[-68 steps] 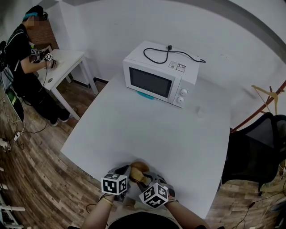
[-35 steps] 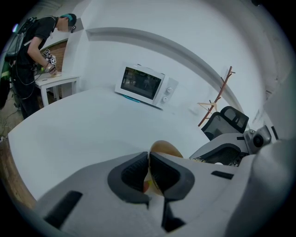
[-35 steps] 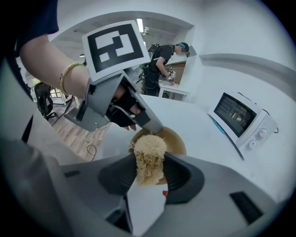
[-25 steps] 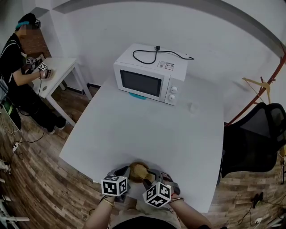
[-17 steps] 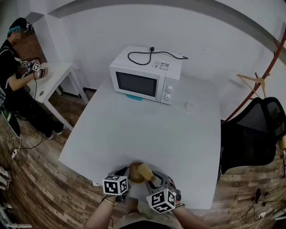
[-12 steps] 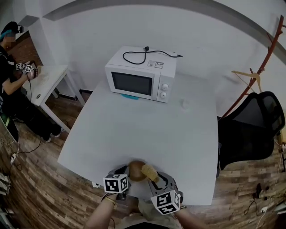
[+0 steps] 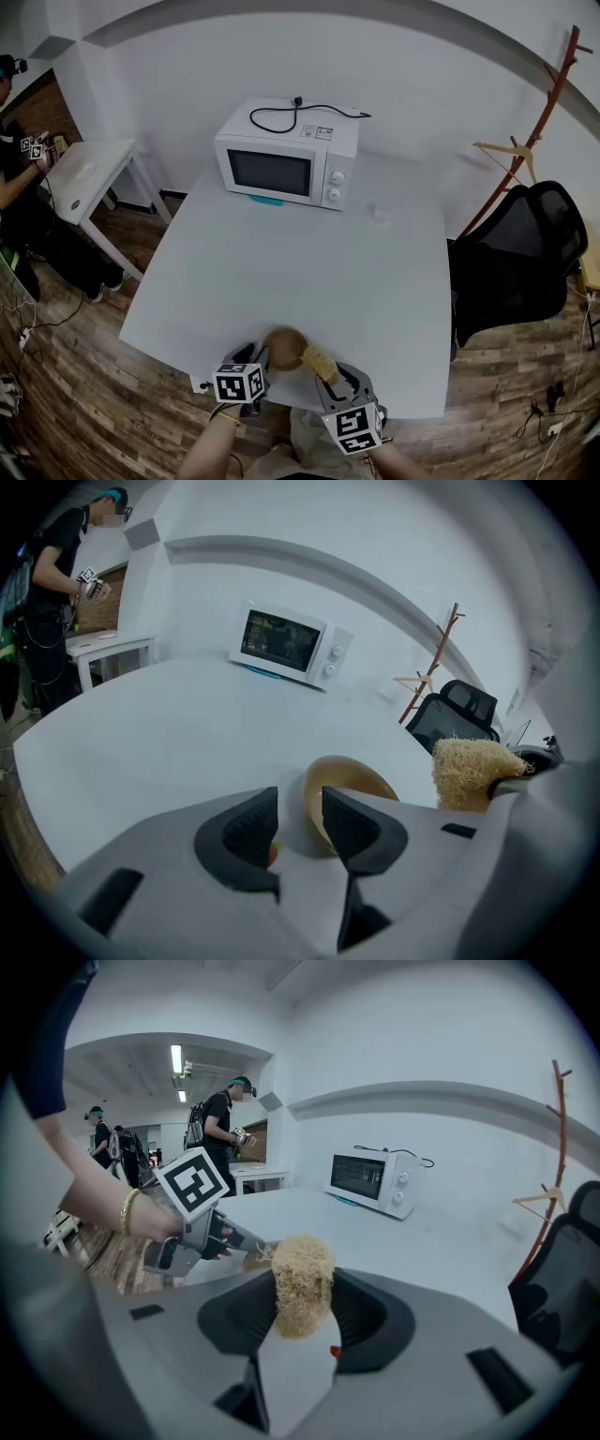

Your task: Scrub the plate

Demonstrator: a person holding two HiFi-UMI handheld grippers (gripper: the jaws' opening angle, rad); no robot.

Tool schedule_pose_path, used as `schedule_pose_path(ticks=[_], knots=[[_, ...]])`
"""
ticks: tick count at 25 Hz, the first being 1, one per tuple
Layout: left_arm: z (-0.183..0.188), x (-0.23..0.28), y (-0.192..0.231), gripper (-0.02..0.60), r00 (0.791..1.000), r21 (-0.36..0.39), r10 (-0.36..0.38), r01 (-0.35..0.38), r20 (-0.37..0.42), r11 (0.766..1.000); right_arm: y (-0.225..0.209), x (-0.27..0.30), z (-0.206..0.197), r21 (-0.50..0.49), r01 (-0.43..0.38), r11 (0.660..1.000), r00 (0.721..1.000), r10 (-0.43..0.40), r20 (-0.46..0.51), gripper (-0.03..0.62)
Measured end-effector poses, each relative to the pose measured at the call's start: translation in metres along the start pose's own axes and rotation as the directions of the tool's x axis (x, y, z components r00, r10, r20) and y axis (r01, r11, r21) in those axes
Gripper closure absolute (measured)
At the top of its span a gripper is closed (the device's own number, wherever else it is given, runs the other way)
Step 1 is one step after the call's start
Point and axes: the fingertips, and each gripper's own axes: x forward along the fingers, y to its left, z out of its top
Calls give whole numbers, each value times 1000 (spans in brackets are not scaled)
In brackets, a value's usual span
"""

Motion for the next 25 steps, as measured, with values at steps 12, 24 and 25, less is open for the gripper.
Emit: schedule_pose_path(ticks=[12, 24, 25], knots=[[-7, -114, -27, 561, 983, -23, 19, -15, 182, 1000, 50, -36, 27, 239, -114, 964, 977, 64, 206, 425], [-44, -201, -63, 565, 970, 13, -26, 24, 243, 1000, 116, -98, 22, 234, -198, 952, 957, 135, 258, 427], [-47, -205, -66, 565, 969, 16, -32, 28, 247, 999, 119, -102, 21, 231, -198, 953, 956, 135, 261, 427]])
